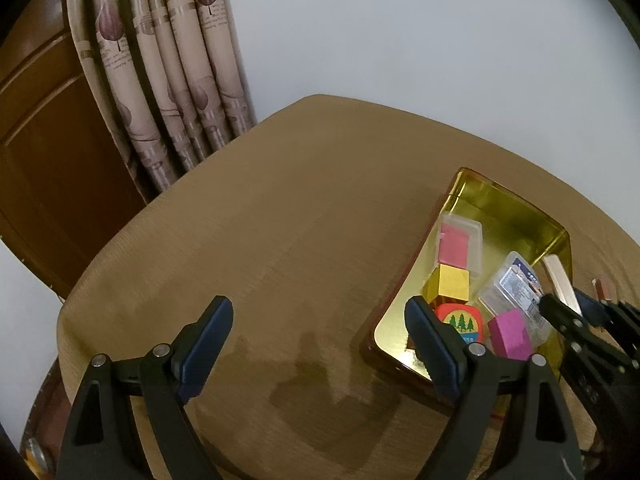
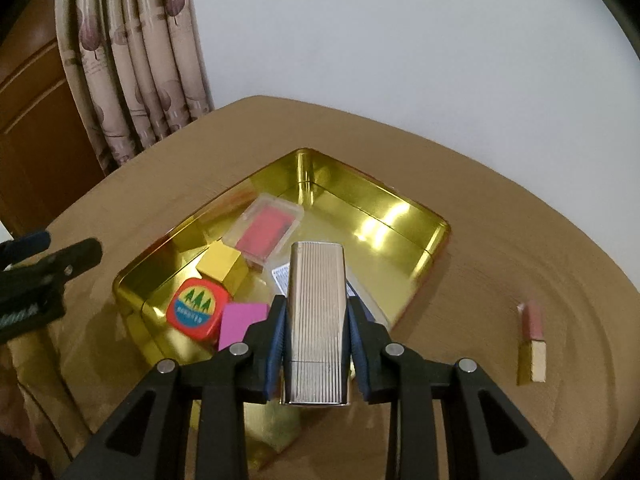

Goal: Organize rigid objects
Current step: 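Carry the silver-gold case over the tin and lower it in with the right tool, then open the right tool and grasp the pink-capped lipstick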

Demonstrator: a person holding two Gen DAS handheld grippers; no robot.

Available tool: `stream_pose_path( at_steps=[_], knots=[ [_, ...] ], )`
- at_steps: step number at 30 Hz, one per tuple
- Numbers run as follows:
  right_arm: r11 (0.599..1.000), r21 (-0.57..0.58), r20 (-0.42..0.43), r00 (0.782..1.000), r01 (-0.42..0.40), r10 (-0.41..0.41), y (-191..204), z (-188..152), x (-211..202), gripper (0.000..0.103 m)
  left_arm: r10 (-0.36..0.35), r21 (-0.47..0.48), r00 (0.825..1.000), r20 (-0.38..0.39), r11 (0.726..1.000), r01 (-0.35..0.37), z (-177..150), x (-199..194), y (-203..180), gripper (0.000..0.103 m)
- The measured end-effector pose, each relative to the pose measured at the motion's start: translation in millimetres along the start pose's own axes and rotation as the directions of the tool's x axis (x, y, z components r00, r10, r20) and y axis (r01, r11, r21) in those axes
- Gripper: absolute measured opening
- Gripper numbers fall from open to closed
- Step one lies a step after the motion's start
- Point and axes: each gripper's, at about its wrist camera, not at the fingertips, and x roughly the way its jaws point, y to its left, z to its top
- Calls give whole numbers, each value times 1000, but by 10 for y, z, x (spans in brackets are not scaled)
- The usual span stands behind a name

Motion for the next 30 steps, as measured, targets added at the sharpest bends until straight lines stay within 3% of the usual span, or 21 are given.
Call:
stream_pose_path(
  at_steps=[7, 18, 30],
  knots=[
    [1000, 9, -28, 1000, 7, -7, 33, 78, 332, 29, -23, -8, 1000, -17, 1000, 22, 12, 40, -1, 86],
    [1000, -15, -30, 999, 27, -27, 96, 68, 448, 30, -27, -6, 999, -24, 1000, 27, 27, 60, -14, 86],
    [1000, 8, 35, 999, 10, -10, 18, 67, 82, 30, -19, 6, 1000, -15, 1000, 19, 12, 24, -59, 86]
  ],
)
